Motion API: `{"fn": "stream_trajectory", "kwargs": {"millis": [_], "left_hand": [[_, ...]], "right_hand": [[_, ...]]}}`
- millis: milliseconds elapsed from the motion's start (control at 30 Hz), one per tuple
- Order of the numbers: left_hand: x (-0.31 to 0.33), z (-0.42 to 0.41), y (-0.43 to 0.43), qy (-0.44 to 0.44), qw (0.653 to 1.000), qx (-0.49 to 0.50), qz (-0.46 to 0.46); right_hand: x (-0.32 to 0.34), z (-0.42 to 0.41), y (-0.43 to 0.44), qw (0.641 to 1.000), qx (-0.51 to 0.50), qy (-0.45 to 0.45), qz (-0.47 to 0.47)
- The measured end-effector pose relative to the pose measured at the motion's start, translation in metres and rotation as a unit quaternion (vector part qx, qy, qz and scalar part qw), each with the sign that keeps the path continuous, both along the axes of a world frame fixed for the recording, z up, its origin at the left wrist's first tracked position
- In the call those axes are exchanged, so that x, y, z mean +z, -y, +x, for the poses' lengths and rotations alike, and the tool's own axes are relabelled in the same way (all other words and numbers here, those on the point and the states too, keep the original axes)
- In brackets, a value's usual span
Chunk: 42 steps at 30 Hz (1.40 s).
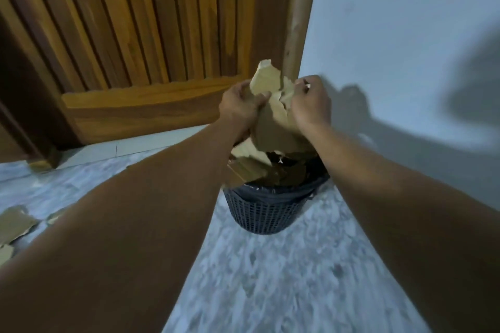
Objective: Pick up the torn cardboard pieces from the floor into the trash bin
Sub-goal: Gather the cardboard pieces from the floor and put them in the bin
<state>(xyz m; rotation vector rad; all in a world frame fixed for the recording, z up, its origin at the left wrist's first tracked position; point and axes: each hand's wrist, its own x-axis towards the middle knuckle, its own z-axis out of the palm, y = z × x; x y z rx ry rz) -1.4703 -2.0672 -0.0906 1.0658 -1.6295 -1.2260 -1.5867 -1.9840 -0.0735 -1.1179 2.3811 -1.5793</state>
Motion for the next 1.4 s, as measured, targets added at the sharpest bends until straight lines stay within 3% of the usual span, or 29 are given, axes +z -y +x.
{"fn": "stream_trajectory", "kwargs": {"millis": [67, 167, 400, 733, 900, 1000, 1167, 1267, 1400], "left_hand": [[-0.015, 0.002, 0.003, 0.098, 0.995, -0.018, -0.025], [-0.021, 0.013, 0.002, 0.170, 0.982, -0.028, -0.076], [-0.032, 0.103, -0.002, 0.222, 0.964, 0.063, -0.133], [-0.082, 0.280, -0.006, 0.258, 0.952, 0.149, -0.065], [-0.127, 0.364, -0.006, 0.290, 0.939, 0.180, -0.037], [-0.167, 0.414, -0.002, 0.362, 0.911, 0.195, -0.030], [-0.241, 0.465, 0.011, 0.513, 0.833, 0.201, 0.053], [-0.289, 0.478, 0.020, 0.538, 0.821, 0.190, 0.022], [-0.328, 0.477, 0.039, 0.529, 0.833, 0.156, -0.024]], "right_hand": [[-0.014, -0.009, -0.009, 0.999, 0.022, 0.013, 0.039], [-0.026, -0.016, -0.019, 0.995, 0.056, 0.036, 0.072], [-0.027, 0.031, -0.020, 0.980, 0.143, 0.001, 0.140], [-0.059, 0.160, 0.024, 0.947, 0.207, -0.133, 0.205], [-0.076, 0.219, 0.053, 0.881, 0.249, -0.249, 0.315], [-0.094, 0.244, 0.073, 0.852, 0.245, -0.298, 0.353], [-0.158, 0.281, 0.119, 0.858, 0.275, -0.230, 0.367], [-0.214, 0.289, 0.149, 0.855, 0.289, -0.203, 0.381], [-0.285, 0.288, 0.210, 0.853, 0.270, -0.158, 0.418]]}}
